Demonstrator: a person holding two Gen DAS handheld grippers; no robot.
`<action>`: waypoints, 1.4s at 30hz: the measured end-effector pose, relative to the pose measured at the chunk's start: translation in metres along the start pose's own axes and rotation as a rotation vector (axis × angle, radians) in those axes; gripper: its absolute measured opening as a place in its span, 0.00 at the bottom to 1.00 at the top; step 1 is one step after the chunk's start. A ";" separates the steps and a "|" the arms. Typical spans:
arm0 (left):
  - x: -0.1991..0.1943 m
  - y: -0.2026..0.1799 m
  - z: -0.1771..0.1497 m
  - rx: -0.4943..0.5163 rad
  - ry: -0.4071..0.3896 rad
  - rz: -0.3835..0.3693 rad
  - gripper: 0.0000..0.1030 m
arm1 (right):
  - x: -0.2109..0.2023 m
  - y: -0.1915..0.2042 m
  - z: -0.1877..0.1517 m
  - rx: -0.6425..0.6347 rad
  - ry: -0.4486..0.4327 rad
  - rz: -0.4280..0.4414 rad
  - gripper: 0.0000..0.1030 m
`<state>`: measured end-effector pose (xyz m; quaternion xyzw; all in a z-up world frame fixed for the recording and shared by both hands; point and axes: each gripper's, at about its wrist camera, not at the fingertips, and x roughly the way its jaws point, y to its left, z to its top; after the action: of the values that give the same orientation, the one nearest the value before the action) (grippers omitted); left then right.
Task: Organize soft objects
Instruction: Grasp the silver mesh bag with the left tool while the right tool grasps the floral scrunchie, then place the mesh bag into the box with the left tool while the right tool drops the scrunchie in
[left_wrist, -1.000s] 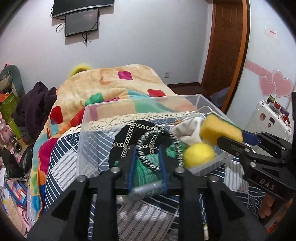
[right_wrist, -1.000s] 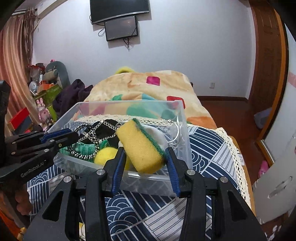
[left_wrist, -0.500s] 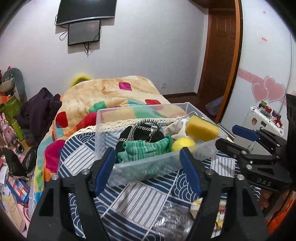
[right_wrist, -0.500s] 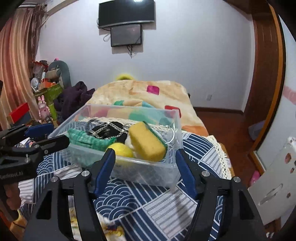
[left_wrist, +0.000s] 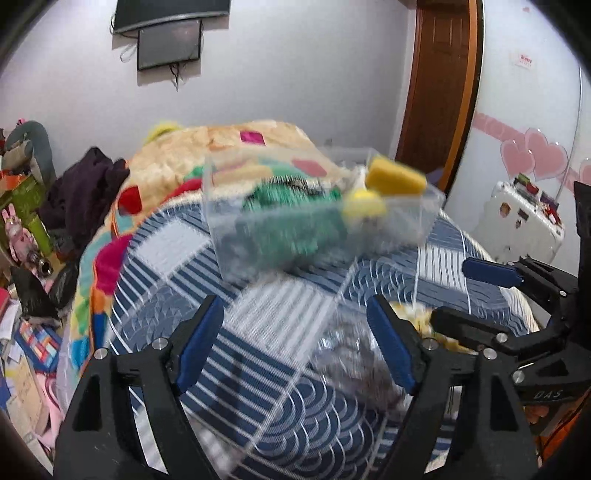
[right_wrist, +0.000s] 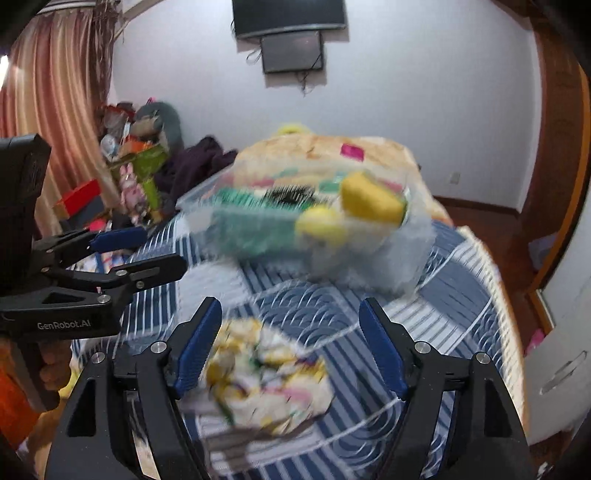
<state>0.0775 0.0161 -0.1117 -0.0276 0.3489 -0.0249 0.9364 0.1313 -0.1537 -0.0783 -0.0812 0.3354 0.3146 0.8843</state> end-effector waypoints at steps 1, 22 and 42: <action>0.003 -0.001 -0.003 0.001 0.012 -0.005 0.78 | 0.004 0.002 -0.006 0.001 0.023 0.009 0.72; 0.027 -0.017 -0.023 -0.103 0.095 -0.180 0.47 | 0.020 -0.020 -0.041 0.077 0.119 0.009 0.25; -0.019 -0.009 0.011 -0.073 -0.061 -0.120 0.17 | -0.010 -0.012 -0.015 0.046 0.002 -0.022 0.21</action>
<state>0.0707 0.0091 -0.0904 -0.0831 0.3185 -0.0672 0.9419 0.1250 -0.1738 -0.0837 -0.0650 0.3424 0.2969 0.8891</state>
